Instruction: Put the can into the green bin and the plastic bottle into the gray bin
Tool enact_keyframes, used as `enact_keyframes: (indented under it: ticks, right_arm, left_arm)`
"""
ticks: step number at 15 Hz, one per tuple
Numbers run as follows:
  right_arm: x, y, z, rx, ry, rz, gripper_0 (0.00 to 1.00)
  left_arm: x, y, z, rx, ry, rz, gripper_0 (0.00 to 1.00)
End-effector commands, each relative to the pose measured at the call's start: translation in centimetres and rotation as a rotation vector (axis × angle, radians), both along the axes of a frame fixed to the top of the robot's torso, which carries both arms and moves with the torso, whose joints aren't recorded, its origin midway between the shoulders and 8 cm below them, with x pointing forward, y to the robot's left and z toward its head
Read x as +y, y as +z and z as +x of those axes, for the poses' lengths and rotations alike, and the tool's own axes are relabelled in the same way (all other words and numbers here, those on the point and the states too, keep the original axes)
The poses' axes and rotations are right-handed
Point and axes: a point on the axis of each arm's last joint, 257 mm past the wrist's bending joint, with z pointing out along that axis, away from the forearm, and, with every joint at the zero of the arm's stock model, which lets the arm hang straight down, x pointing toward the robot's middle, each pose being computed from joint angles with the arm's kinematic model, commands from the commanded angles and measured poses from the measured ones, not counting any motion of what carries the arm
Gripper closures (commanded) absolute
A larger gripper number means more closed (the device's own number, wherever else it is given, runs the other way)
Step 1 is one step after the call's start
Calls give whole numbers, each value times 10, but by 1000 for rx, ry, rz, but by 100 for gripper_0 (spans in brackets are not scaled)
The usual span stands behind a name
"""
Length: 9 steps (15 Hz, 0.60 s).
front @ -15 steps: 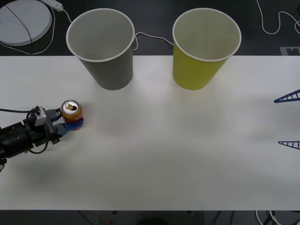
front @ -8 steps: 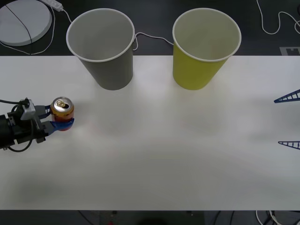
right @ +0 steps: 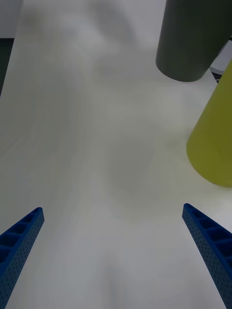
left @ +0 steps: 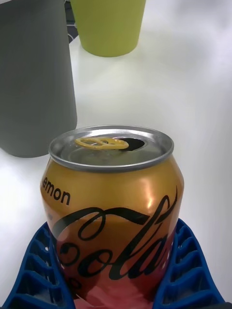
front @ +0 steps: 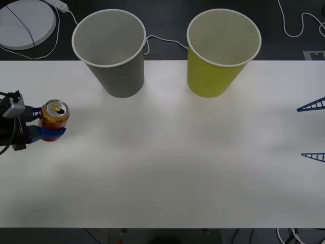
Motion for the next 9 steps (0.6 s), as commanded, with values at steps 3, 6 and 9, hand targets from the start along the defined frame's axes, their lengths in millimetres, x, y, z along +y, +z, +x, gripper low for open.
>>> enact_keyframes:
  ticks: [3,6,9]
  right_arm:
    - [0,0,0,0,0,0,0]
    - [0,0,0,0,0,0,0]
    - [0,0,0,0,0,0,0]
  left_arm:
    - [-10,33,-5,46,25,106,100]
    - [-15,54,-10,67,50,161,100]
    - [-28,81,-22,114,8,228,100]
